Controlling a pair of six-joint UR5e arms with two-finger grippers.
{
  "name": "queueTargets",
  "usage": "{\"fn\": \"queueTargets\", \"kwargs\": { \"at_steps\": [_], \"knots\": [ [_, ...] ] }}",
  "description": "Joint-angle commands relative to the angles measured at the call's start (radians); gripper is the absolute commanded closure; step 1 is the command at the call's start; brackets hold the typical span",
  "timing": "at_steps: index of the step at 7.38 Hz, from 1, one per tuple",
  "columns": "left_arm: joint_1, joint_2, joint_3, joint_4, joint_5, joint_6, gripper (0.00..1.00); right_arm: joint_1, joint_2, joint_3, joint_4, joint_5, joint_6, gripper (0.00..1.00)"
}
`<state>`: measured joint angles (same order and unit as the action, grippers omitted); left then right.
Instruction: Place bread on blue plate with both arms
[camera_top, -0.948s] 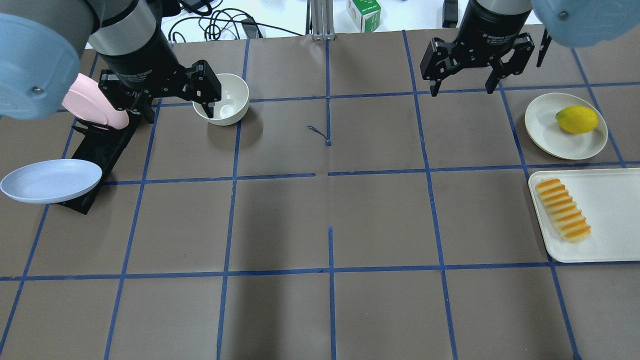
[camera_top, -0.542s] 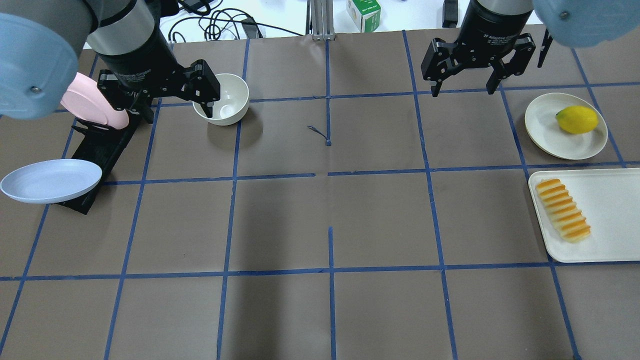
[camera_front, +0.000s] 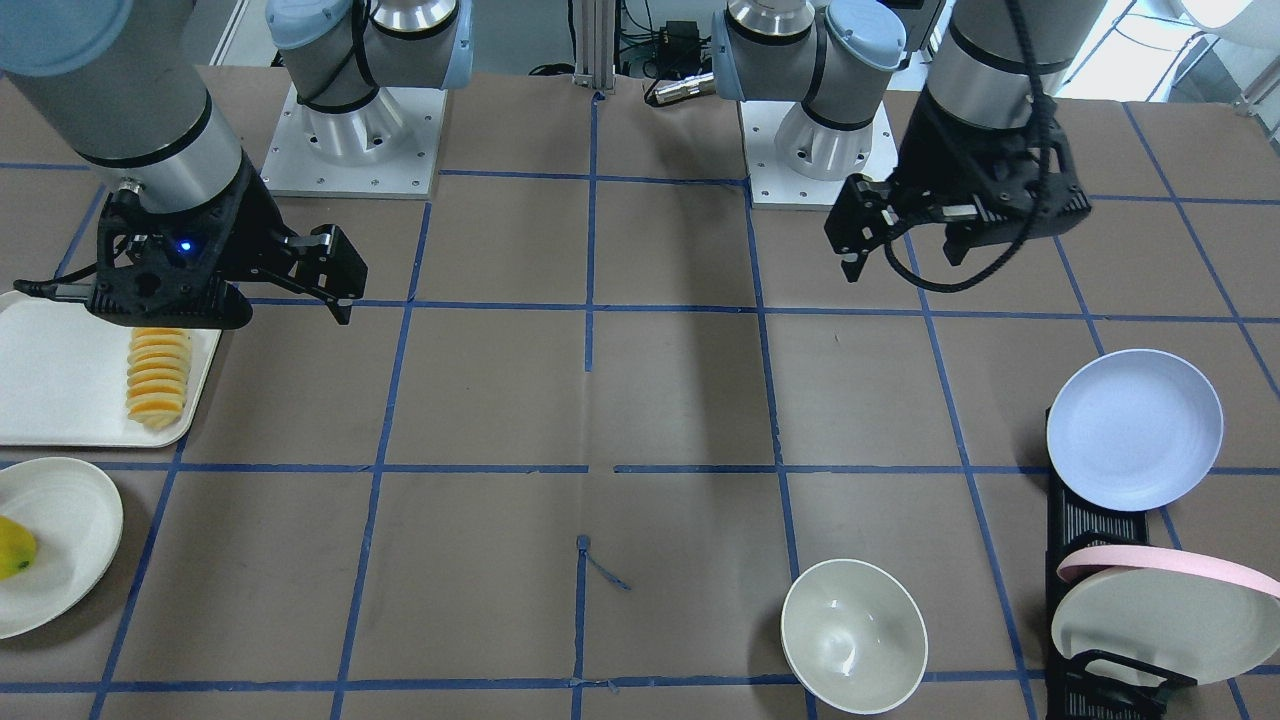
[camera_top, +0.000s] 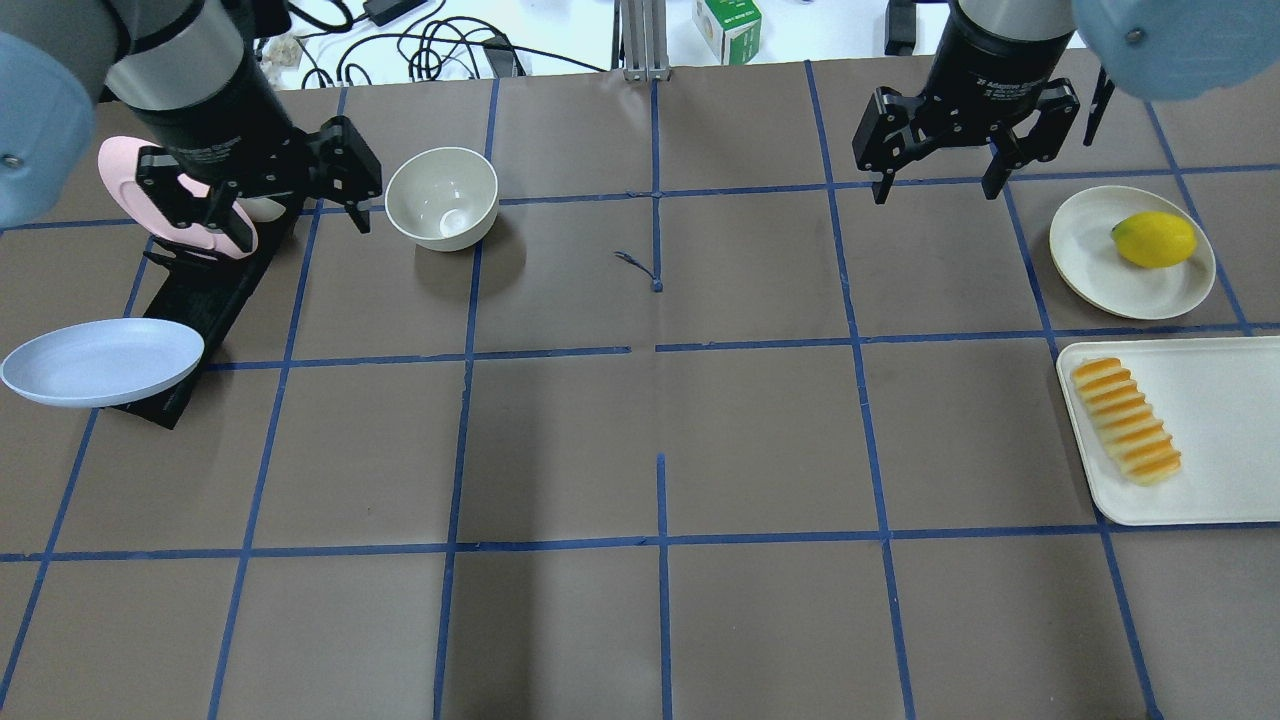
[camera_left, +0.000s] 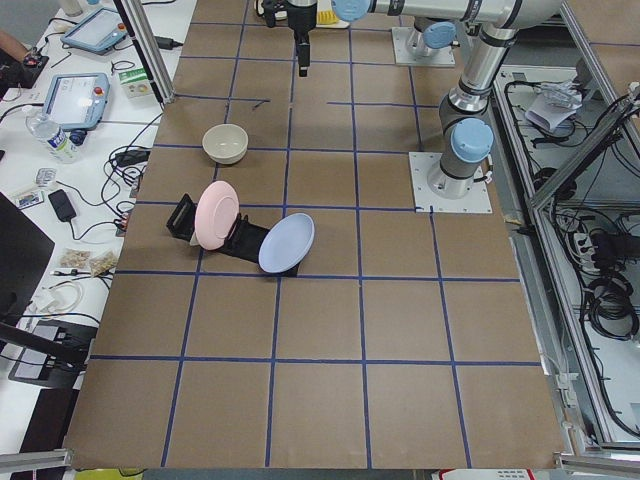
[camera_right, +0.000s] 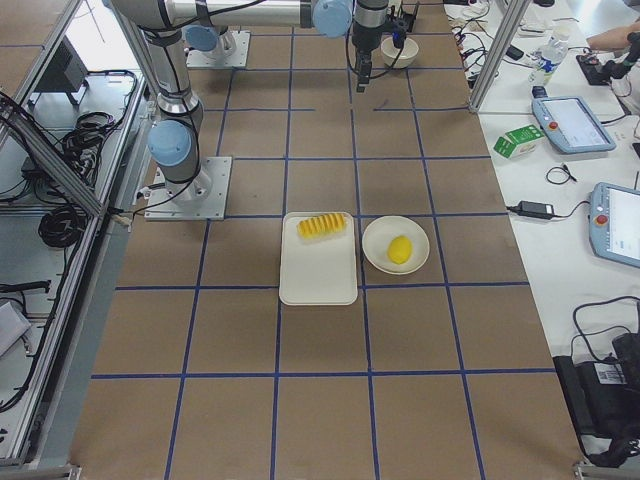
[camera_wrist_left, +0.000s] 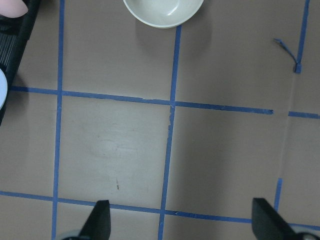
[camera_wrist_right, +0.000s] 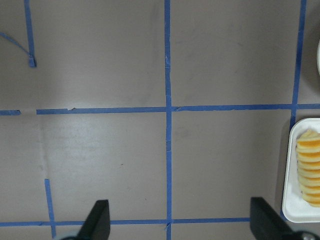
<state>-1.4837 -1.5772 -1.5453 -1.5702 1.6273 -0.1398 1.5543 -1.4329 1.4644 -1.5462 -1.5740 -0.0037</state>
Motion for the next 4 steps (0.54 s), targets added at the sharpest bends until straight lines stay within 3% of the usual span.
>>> {"fn": "queueTargets", "kwargs": {
  "at_steps": [1,2,4],
  "knots": [
    [0.277,-0.024,-0.016,-0.007,-0.001,0.111,0.00,-0.084,-0.003,0.060,-0.015,-0.011,-0.085,0.00],
    [0.399,-0.062,-0.030,0.018,0.000,0.123,0.00,-0.150,-0.001,0.085,-0.012,-0.011,-0.169,0.00],
    [0.526,-0.185,-0.039,0.159,0.009,0.169,0.00,-0.303,-0.001,0.201,-0.034,-0.011,-0.373,0.00]
  ]
}}
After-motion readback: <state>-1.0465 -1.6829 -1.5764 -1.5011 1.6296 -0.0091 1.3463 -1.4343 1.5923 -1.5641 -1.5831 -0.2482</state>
